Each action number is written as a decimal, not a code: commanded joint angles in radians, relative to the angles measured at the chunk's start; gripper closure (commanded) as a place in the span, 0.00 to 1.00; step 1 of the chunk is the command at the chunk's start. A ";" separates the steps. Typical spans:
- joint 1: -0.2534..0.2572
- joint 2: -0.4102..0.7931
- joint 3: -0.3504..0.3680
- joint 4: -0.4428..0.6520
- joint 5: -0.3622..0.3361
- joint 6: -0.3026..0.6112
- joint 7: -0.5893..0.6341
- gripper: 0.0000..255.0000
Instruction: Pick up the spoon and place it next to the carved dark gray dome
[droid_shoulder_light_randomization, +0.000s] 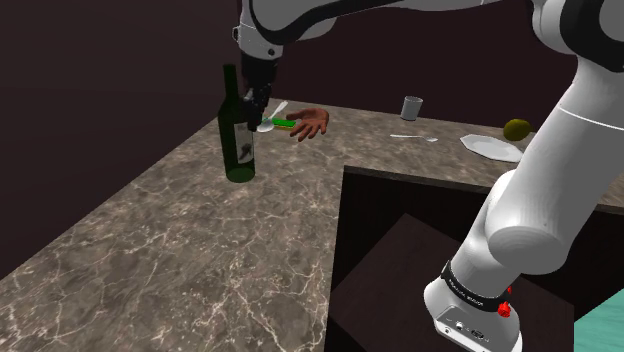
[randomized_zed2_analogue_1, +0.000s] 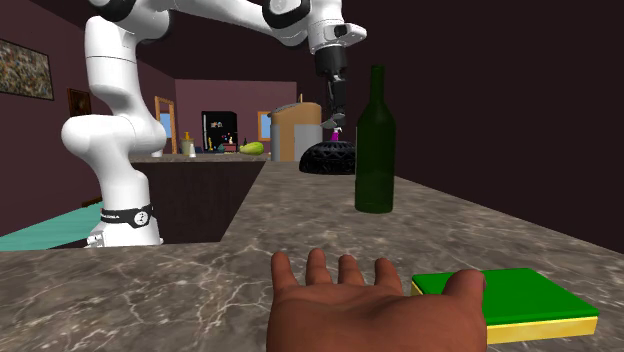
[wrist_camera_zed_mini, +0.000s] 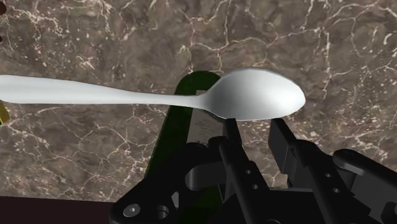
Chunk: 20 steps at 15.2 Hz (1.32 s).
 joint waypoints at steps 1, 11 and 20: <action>0.000 -0.002 0.000 0.025 0.000 -0.027 0.000 1.00; 0.052 -0.133 0.058 -0.078 0.019 -0.053 0.104 1.00; 0.136 -0.278 0.167 -0.207 0.059 -0.060 0.277 1.00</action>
